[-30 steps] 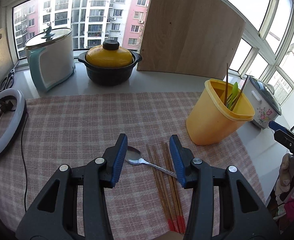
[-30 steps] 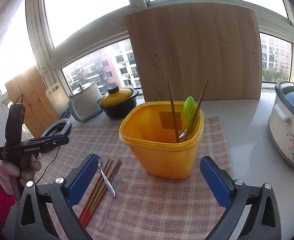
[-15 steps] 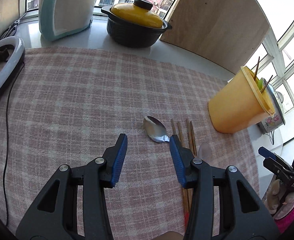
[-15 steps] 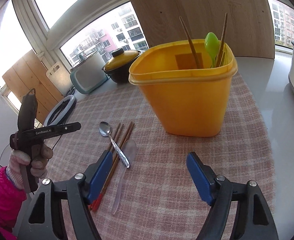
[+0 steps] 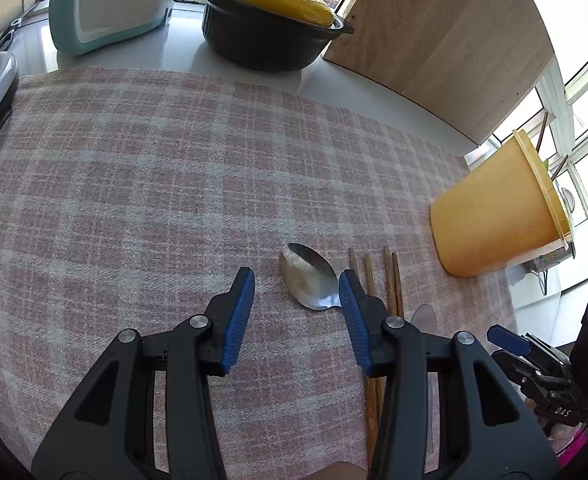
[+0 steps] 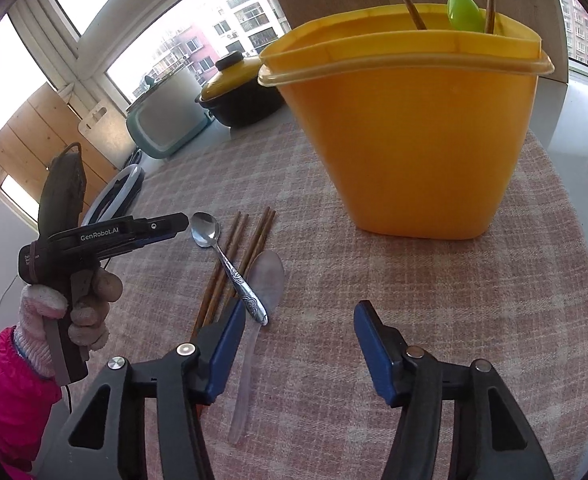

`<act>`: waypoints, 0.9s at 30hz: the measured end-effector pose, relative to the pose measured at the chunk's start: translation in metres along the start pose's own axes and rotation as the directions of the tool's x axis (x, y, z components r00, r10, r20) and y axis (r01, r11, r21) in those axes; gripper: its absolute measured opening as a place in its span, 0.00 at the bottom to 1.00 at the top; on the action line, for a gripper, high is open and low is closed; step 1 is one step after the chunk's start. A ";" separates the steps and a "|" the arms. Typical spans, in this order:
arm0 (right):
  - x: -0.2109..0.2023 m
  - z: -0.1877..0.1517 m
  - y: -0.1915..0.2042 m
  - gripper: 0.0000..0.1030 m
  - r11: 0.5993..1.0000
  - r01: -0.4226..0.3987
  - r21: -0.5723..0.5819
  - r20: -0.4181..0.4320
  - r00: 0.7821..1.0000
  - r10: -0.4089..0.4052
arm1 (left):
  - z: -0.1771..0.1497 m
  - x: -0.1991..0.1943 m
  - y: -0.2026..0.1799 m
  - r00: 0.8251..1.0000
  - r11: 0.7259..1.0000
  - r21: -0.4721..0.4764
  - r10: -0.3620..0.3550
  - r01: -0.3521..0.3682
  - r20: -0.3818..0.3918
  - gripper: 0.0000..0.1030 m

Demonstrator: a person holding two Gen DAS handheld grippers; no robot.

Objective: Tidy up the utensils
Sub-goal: 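Grasp the steel spoon with the left tool while the right tool grasps the clear plastic spoon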

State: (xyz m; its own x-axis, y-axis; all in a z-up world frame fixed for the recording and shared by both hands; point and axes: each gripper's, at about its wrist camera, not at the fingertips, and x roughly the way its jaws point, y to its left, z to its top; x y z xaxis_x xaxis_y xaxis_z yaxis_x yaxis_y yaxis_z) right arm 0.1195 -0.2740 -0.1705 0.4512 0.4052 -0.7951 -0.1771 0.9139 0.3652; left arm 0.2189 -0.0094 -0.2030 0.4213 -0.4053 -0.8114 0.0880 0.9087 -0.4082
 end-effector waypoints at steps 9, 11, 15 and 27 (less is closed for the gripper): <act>0.019 0.002 -0.004 0.47 0.999 -0.030 0.044 -0.031 0.999 0.031 | 0.008 0.020 0.004 1.000 1.000 -0.010 -0.011 0.011 0.000 0.43; 0.022 0.003 -0.004 0.47 0.998 -0.033 0.051 -0.028 0.999 0.035 | 0.009 0.022 0.005 1.000 1.000 -0.007 -0.021 0.022 0.013 0.43; 0.030 0.004 -0.005 0.45 0.994 -0.061 0.090 -0.022 0.998 0.063 | 0.012 0.025 0.007 0.998 0.998 -0.023 -0.059 0.060 0.024 0.43; 0.056 0.017 0.002 0.39 0.992 -0.064 0.105 -0.039 0.997 0.068 | 0.004 0.029 -0.013 0.999 0.993 0.116 0.003 -0.007 0.034 0.23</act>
State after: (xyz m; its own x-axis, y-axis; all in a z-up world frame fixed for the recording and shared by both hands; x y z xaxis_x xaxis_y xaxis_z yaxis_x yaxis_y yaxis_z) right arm 0.1591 -0.2503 -0.2063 0.4037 0.4672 -0.7866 -0.1130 0.8786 0.4639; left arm 0.2336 -0.0326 -0.2194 0.4518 -0.3992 -0.7978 0.1893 0.9168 -0.3516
